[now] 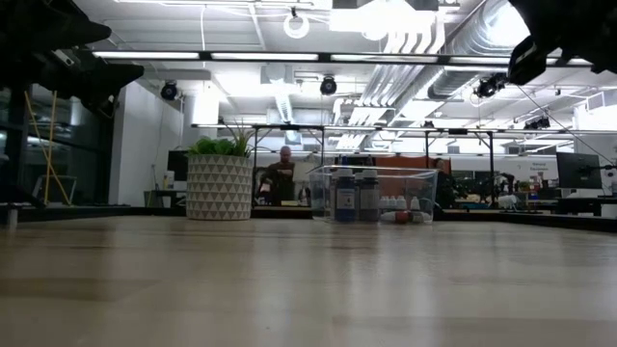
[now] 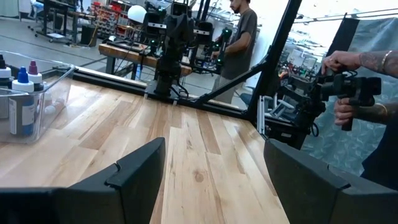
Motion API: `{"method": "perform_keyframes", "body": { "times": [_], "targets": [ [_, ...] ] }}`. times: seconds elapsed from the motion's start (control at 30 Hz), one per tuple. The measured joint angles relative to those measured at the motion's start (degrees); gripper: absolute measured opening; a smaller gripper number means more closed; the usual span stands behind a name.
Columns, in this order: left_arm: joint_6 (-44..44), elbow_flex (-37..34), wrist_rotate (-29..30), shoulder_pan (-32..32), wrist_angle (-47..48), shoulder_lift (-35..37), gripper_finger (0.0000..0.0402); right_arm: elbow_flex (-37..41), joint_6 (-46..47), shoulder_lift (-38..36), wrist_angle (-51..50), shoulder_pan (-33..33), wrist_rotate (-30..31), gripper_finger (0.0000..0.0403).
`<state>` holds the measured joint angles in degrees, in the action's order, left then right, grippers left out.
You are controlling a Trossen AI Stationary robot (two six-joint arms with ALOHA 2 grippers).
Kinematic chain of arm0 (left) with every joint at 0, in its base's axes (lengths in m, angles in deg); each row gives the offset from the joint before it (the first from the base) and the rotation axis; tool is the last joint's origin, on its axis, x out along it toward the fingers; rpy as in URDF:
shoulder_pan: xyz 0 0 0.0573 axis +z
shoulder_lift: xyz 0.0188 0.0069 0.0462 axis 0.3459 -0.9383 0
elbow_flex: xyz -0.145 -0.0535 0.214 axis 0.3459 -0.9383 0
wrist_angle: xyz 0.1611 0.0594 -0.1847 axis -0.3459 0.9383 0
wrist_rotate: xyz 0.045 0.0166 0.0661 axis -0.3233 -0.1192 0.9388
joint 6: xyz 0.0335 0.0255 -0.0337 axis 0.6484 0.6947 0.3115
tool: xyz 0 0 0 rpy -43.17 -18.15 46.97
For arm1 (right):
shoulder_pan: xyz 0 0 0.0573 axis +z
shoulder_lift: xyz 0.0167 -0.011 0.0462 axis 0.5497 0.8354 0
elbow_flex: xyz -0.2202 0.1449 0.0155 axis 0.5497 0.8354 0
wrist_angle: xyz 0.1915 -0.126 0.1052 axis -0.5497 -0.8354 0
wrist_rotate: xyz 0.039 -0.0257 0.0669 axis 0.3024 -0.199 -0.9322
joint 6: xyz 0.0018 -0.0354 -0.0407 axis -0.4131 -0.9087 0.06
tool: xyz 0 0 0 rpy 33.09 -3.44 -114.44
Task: Pick & Place food coloring
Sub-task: Return to Home Position
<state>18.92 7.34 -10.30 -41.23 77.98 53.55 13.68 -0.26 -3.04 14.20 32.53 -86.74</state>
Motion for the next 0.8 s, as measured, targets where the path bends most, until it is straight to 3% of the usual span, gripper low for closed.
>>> {"method": "perform_keyframes", "body": {
  "times": [0.3,0.57,0.8],
  "targets": [
    [0.0,0.0,0.0,0.0,0.0,0.0,0.0271,0.0,-3.0,0.0,-0.9,2.7,2.1,0.0],
    [0.0,0.0,0.0,0.0,0.0,0.0,0.0271,0.0,-3.3,0.0,-9.4,2.7,2.0,0.0],
    [0.0,0.0,0.0,0.0,0.0,0.0,0.0271,0.0,-0.1,0.0,-22.5,2.7,2.3,0.0]
  ]
}}
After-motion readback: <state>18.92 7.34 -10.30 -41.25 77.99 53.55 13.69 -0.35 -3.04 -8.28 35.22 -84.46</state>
